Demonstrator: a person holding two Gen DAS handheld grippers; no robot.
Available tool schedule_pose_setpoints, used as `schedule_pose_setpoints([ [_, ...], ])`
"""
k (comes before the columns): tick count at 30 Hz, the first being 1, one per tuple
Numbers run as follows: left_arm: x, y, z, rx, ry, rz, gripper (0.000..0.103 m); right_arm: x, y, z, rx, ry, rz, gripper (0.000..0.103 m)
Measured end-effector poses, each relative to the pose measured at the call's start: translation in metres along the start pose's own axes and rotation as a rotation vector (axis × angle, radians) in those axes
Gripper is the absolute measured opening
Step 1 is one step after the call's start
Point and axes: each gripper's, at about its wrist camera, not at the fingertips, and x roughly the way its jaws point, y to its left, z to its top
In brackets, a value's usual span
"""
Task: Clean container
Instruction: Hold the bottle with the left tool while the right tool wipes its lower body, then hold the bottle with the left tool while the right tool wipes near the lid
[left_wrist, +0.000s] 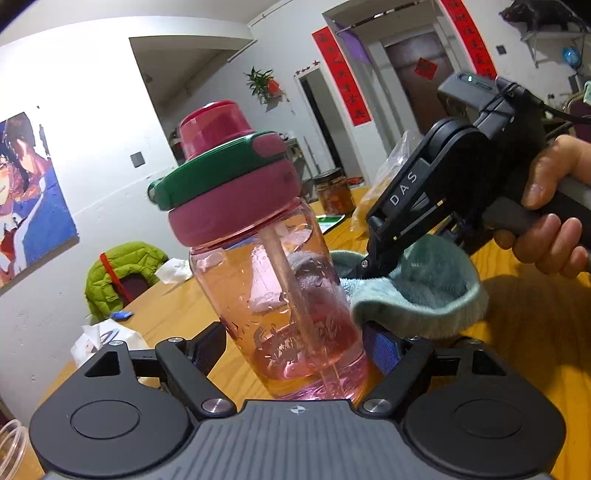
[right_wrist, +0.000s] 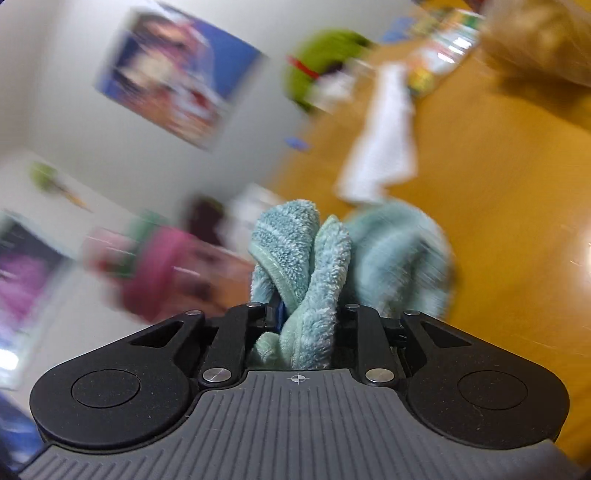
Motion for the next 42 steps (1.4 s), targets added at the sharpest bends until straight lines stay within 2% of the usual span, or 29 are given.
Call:
schedule_pose_setpoints([
  [2,-0.002,0.002,0.0,-0.014,-0.001,-0.011,0.082,0.002,0.005,0.0,-0.031,0.003,-0.02,0.023],
  [4,-0.007,0.003,0.002,-0.028,0.007,0.006,0.088,-0.001,0.008,0.001,-0.043,-0.019,-0.019,0.024],
  [6,-0.015,0.003,0.006,-0.046,0.03,0.055,0.089,-0.009,0.009,0.001,-0.048,-0.078,0.015,0.024],
  [8,-0.023,0.003,0.01,-0.06,0.048,0.067,0.087,-0.016,0.008,0.003,-0.021,-0.156,0.076,0.024],
  [10,-0.03,0.0,0.012,-0.064,0.054,0.03,0.084,-0.022,0.004,0.006,0.02,-0.233,0.137,0.025],
  [12,-0.032,-0.006,0.012,-0.049,0.062,-0.016,0.083,-0.019,-0.001,0.011,0.063,-0.256,0.179,0.025],
  [14,-0.033,-0.015,0.011,-0.025,0.062,-0.036,0.082,-0.011,-0.005,0.014,0.09,-0.226,0.194,0.025],
  [16,-0.032,-0.02,0.01,-0.003,0.05,-0.014,0.083,-0.004,-0.004,0.013,0.084,-0.183,0.191,0.025],
  [17,-0.03,-0.02,0.01,0.001,0.045,-0.011,0.087,0.001,-0.002,0.013,0.07,-0.152,0.191,0.025],
  [21,-0.019,-0.01,0.008,-0.02,0.032,-0.004,0.088,-0.005,0.01,0.013,-0.012,-0.123,0.145,0.023],
  [25,-0.011,-0.003,0.008,-0.022,0.016,-0.02,0.087,-0.014,0.018,0.013,-0.09,0.002,0.104,0.023],
  [28,-0.013,-0.006,0.006,-0.009,0.012,-0.021,0.084,-0.017,0.026,0.009,-0.167,0.009,0.056,0.023],
  [35,-0.023,-0.012,0.004,-0.02,0.008,-0.014,0.083,-0.003,0.026,-0.005,-0.227,0.019,-0.085,0.021],
  [37,-0.023,-0.013,0.004,-0.022,0.008,-0.015,0.083,-0.01,0.028,-0.004,-0.211,-0.017,-0.043,0.02],
  [42,-0.024,-0.017,0.003,-0.026,0.009,-0.008,0.083,-0.045,0.018,0.004,-0.052,-0.148,0.298,0.02],
])
